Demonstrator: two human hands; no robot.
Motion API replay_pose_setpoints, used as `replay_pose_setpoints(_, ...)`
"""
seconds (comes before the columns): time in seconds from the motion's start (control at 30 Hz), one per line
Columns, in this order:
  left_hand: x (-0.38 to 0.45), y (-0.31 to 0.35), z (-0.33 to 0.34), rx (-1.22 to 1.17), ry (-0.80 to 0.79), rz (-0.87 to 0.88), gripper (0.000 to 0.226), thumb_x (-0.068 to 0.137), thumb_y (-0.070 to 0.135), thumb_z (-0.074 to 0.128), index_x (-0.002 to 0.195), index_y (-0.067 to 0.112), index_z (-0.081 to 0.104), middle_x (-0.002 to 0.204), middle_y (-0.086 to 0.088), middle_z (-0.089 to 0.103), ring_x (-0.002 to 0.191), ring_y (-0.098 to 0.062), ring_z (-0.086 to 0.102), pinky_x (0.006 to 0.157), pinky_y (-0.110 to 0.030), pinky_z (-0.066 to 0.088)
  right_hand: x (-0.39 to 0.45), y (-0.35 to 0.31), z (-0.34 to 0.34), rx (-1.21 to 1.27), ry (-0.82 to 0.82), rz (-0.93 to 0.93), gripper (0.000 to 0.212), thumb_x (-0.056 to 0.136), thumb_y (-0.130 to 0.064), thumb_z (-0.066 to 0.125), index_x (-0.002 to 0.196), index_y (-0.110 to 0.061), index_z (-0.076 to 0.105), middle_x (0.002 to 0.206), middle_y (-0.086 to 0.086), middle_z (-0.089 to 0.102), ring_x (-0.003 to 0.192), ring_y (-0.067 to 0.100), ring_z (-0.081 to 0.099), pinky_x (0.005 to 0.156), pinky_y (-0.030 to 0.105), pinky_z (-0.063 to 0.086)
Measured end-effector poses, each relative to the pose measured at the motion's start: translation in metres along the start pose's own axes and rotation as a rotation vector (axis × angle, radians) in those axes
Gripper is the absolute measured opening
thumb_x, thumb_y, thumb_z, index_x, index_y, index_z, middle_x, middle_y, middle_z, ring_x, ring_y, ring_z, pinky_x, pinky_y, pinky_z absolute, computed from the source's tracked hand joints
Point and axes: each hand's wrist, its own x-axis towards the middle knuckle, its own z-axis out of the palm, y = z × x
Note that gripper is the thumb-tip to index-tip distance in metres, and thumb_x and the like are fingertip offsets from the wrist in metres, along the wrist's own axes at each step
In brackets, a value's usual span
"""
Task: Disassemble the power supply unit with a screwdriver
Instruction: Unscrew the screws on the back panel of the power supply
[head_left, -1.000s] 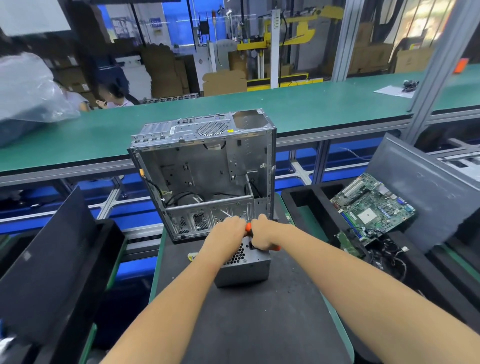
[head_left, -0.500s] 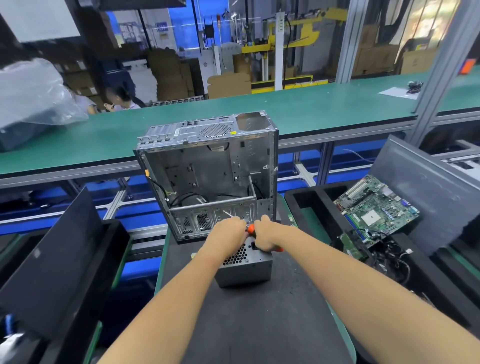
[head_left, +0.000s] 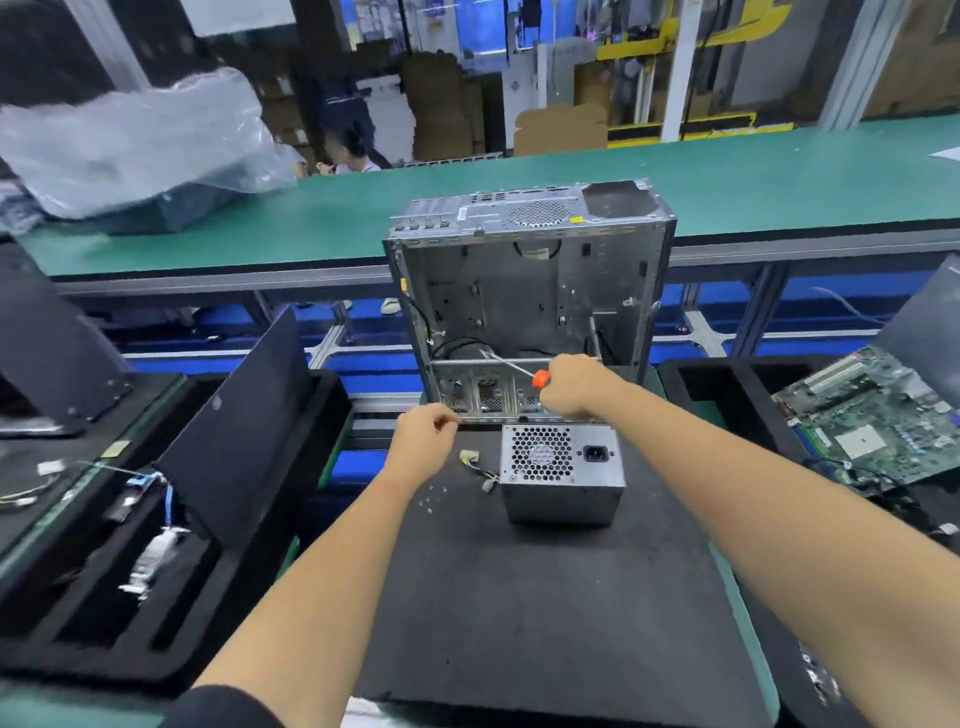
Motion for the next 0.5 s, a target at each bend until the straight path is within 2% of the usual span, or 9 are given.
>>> replay_pose_setpoints(0.13,-0.027,-0.05,-0.009,0.004,0.041,-0.171,0.014,0.088,0.011,0.055,0.078,0.017,0.063,0.071,0.001,0.066,0.075,-0.018,0.063,0.067,-0.026,0.05,0.005,-0.036,0.026,-0.016,-0.098,-0.101,0.015,0.091,-0.018,0.05,0.078,-0.013,0.046,0.075,0.004,0.051,0.066,0.02,0.051,0.054,0.027,0.038)
replay_pose_setpoints(0.23,-0.045,-0.078,-0.006,-0.003,0.02,-0.245,0.022,0.086,0.01,0.057,0.068,0.022,0.056,0.068,0.004,0.063,0.065,-0.012,0.059,0.051,-0.006,0.039,0.011,-0.053,0.041,-0.039,-0.119,-0.149,0.013,0.086,-0.016,0.053,0.075,-0.012,0.046,0.073,0.005,0.052,0.06,0.018,0.049,0.049,0.026,0.035)
replay_pose_setpoints(0.27,-0.05,-0.085,-0.004,-0.004,0.022,-0.261,0.023,0.085,0.009,0.058,0.066,0.023,0.055,0.066,0.007,0.061,0.063,-0.01,0.056,0.05,-0.004,0.037,0.012,-0.057,0.045,-0.049,-0.125,-0.159,0.013,0.085,-0.016,0.053,0.074,-0.011,0.047,0.073,0.006,0.053,0.06,0.018,0.05,0.049,0.025,0.036)
replay_pose_setpoints(0.37,-0.056,-0.102,0.009,-0.018,0.02,-0.317,0.016,0.079,0.007,0.06,0.066,0.016,0.058,0.063,0.008,0.057,0.062,-0.011,0.052,0.05,-0.005,0.037,0.02,-0.061,0.052,-0.06,-0.137,-0.175,0.009,0.083,-0.016,0.054,0.077,-0.009,0.052,0.074,0.006,0.055,0.064,0.021,0.052,0.052,0.026,0.038)
replay_pose_setpoints(0.5,-0.056,-0.109,0.029,-0.027,0.023,-0.349,0.009,0.078,0.007,0.059,0.071,0.013,0.06,0.066,0.007,0.057,0.06,-0.008,0.051,0.049,-0.009,0.037,0.028,-0.057,0.051,-0.08,-0.128,-0.19,0.006,0.08,-0.013,0.056,0.078,-0.008,0.053,0.073,0.009,0.054,0.057,0.02,0.045,0.049,0.025,0.034)
